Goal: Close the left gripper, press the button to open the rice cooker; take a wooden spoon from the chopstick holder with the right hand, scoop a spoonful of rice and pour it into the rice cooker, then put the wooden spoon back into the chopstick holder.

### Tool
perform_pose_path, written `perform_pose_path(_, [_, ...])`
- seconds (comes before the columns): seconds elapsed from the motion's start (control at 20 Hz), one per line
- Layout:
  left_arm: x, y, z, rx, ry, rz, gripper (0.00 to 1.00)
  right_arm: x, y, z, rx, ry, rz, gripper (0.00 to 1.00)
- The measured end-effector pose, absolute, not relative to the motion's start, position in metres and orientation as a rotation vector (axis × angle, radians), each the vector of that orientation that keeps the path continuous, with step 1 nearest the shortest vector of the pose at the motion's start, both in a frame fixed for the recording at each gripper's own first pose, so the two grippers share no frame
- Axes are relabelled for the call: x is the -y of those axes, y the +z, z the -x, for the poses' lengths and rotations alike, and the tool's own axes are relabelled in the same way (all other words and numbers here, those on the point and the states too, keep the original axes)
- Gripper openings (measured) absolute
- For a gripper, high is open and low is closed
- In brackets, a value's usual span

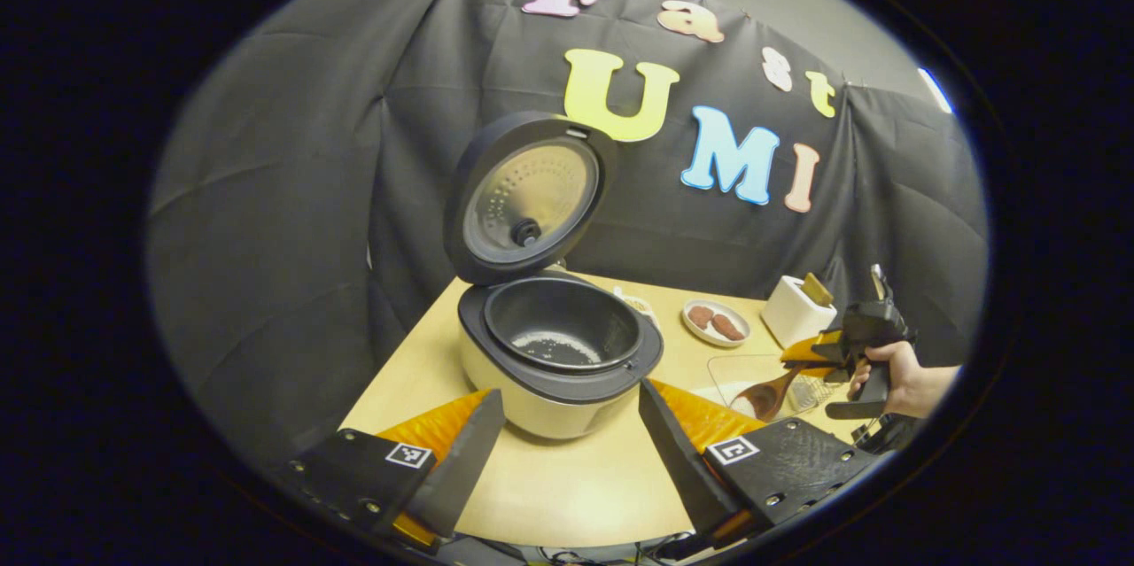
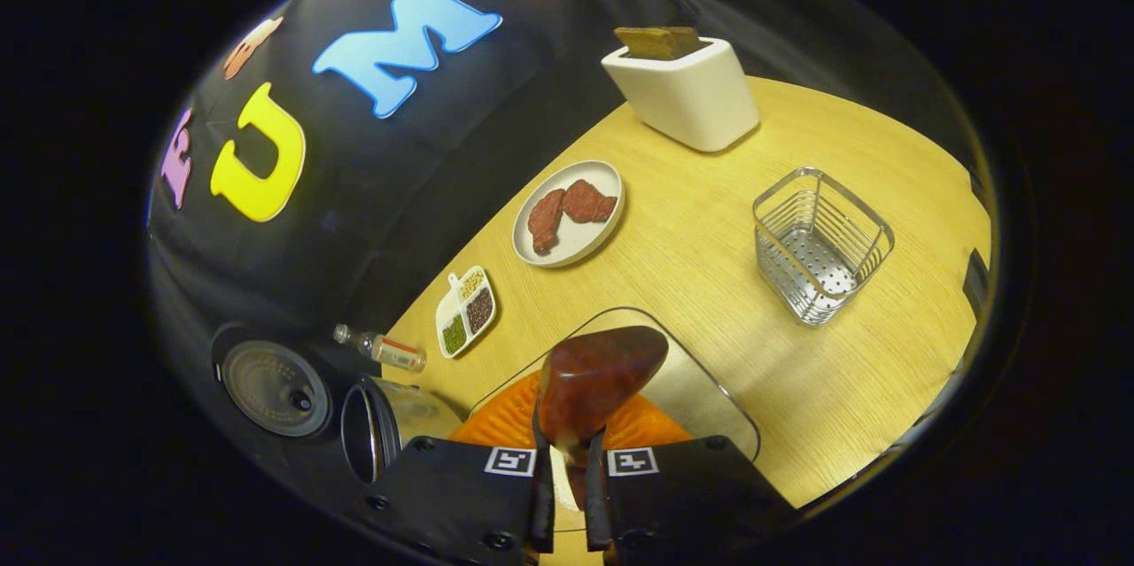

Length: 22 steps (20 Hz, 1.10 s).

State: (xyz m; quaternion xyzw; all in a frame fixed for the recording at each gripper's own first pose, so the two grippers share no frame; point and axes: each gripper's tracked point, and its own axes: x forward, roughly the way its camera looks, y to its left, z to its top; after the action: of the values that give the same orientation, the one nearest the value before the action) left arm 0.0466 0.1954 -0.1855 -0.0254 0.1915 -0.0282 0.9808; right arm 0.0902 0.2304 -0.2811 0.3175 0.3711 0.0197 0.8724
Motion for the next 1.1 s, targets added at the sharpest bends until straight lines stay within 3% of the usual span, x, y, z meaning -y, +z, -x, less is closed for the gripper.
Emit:
perform_pose_path(0.2, [-0.190,-0.180,-0.046,-0.371,-0.072,0.062,0.96,-0.215,-0.262,-0.098,-0.729,-0.005,-0.767,0.15])
perform_pose_path(0.65, [-0.205,-0.184,-0.039,-0.346,-0.034,0.082,0.96,-0.226,-0.213,-0.121,-0.692,0.033,-0.908,0.15])
perform_pose_path(1.1, [-0.246,-0.203,-0.014,-0.338,0.114,0.146,0.97,-0.292,-0.143,-0.139,-0.667,0.234,-0.930,0.11])
